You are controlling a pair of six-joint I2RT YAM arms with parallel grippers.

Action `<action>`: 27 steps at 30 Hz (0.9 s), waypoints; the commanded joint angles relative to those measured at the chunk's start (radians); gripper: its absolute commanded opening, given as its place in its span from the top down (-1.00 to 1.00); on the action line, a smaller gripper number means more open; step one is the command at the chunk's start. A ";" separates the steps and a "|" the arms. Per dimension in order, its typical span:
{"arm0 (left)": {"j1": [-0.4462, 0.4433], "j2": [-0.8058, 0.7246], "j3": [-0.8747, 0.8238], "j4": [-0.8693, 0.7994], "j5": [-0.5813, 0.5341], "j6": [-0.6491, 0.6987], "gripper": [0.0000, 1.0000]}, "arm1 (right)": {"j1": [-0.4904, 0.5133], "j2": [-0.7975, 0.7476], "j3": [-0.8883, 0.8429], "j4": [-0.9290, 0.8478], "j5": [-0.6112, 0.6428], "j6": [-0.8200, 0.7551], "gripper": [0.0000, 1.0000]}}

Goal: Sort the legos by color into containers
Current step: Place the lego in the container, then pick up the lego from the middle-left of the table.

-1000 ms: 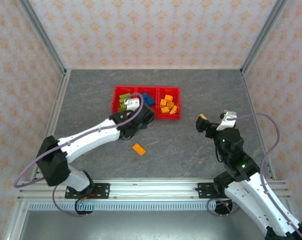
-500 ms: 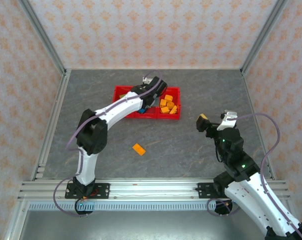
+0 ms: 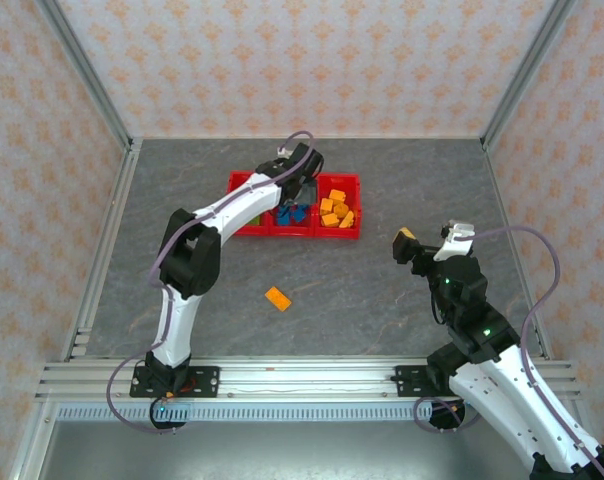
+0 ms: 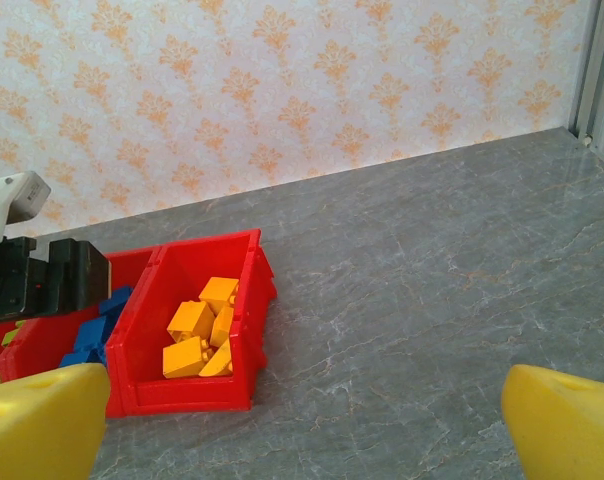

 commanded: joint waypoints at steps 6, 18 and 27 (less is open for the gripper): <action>-0.014 -0.313 -0.286 0.069 0.026 -0.060 -0.99 | -0.001 0.007 -0.008 0.002 0.025 -0.013 -1.00; -0.198 -0.719 -0.893 0.180 0.043 -0.671 -0.99 | -0.001 0.024 -0.007 0.019 -0.002 -0.022 -1.00; -0.367 -0.748 -0.996 0.114 -0.045 -1.091 -0.99 | -0.001 0.010 -0.017 0.019 -0.043 -0.019 -1.00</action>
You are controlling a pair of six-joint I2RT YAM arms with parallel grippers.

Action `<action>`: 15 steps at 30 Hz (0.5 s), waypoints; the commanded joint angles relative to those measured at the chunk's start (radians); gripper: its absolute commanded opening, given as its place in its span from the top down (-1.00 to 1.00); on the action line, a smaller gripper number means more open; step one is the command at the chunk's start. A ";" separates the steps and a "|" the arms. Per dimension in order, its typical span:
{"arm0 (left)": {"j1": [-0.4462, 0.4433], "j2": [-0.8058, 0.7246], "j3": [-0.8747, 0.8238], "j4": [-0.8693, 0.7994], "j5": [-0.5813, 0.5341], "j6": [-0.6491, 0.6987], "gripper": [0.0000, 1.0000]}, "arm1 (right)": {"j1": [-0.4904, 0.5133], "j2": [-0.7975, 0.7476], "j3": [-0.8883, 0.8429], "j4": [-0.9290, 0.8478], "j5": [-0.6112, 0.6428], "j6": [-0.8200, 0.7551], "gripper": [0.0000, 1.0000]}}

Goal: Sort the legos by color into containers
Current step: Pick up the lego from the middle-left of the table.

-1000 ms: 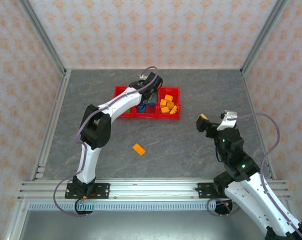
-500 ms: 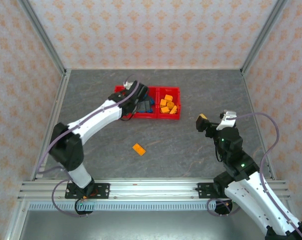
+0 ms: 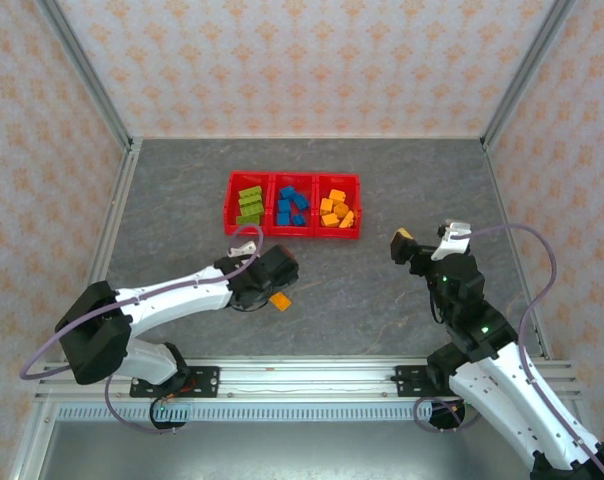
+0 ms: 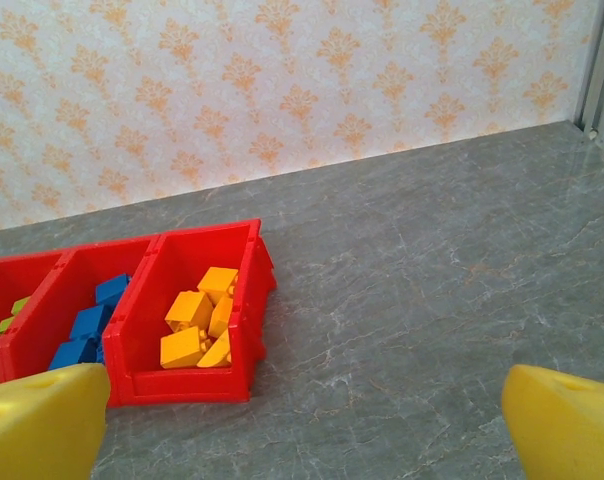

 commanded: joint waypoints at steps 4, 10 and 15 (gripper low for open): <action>-0.049 0.047 0.003 0.005 -0.050 -0.320 -0.89 | -0.001 -0.011 -0.022 0.015 -0.038 -0.013 -1.00; -0.052 0.195 0.057 -0.048 0.020 -0.411 -0.79 | -0.001 -0.012 -0.027 0.016 -0.037 -0.017 -1.00; -0.052 0.350 0.181 -0.124 0.023 -0.360 -0.61 | -0.001 -0.021 -0.027 0.013 -0.034 -0.013 -1.00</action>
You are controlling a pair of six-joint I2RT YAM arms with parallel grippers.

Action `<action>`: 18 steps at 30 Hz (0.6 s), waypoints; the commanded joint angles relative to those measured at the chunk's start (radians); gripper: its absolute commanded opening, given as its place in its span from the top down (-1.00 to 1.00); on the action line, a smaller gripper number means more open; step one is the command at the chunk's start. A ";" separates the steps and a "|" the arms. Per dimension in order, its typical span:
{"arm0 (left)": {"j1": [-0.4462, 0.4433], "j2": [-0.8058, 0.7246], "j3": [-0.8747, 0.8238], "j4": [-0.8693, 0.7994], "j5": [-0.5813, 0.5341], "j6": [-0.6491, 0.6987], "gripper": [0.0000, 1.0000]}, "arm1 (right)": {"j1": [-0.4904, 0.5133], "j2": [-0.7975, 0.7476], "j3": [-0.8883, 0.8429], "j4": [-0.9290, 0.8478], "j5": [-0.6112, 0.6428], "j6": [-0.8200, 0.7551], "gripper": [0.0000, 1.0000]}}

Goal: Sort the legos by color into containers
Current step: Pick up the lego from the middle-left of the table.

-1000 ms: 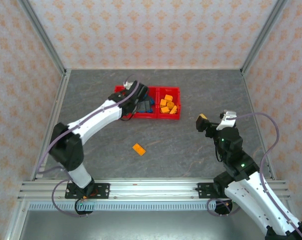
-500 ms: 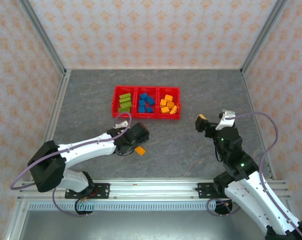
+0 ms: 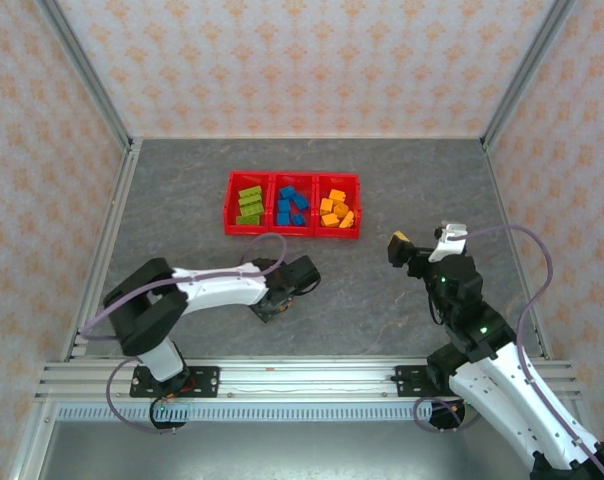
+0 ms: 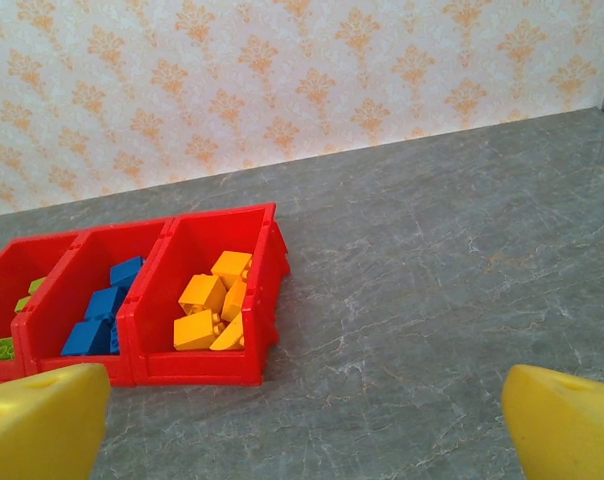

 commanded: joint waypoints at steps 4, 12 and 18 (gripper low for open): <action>-0.007 0.133 0.104 -0.071 0.026 0.020 -0.45 | -0.001 -0.019 -0.014 0.016 0.002 -0.014 -1.00; -0.007 0.142 -0.023 0.080 0.042 0.098 0.61 | -0.001 -0.019 -0.017 0.024 -0.001 -0.021 -1.00; -0.006 0.137 -0.053 0.122 0.014 0.255 1.00 | -0.001 -0.019 -0.019 0.023 0.001 -0.022 -1.00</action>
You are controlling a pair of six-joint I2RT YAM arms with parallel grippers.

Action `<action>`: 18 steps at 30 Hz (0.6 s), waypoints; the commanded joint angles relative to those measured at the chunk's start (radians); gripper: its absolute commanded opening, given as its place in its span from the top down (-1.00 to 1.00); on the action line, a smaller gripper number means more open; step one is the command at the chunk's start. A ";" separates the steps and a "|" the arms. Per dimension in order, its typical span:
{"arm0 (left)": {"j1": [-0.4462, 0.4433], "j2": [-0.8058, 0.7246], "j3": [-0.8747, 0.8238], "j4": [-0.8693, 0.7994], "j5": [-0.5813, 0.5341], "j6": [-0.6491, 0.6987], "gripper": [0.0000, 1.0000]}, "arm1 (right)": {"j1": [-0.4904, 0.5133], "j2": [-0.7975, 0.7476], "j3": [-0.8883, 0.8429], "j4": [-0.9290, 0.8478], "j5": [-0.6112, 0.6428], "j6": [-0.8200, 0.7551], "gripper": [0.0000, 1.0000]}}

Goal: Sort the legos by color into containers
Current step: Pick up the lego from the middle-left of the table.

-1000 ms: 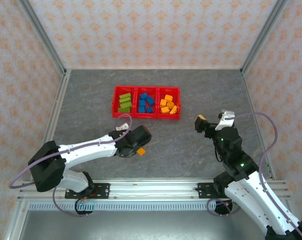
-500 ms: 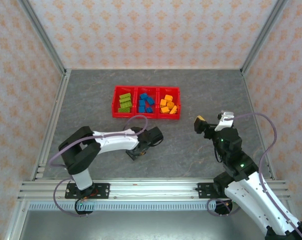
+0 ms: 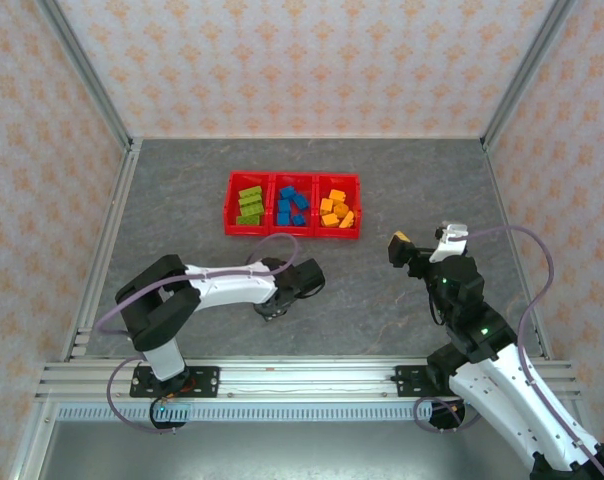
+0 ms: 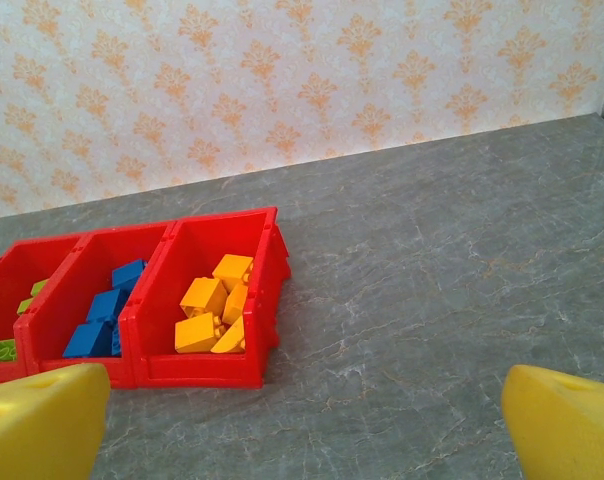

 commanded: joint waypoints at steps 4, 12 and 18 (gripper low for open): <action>0.008 -0.026 -0.137 0.297 -0.011 0.188 1.00 | 0.000 -0.010 -0.020 0.025 0.000 -0.014 -1.00; 0.010 -0.185 0.006 0.199 -0.230 0.437 1.00 | -0.001 -0.002 -0.021 0.031 0.007 -0.020 -1.00; 0.104 -0.121 0.247 0.195 -0.252 0.711 1.00 | -0.001 -0.007 -0.022 0.028 0.030 -0.026 -1.00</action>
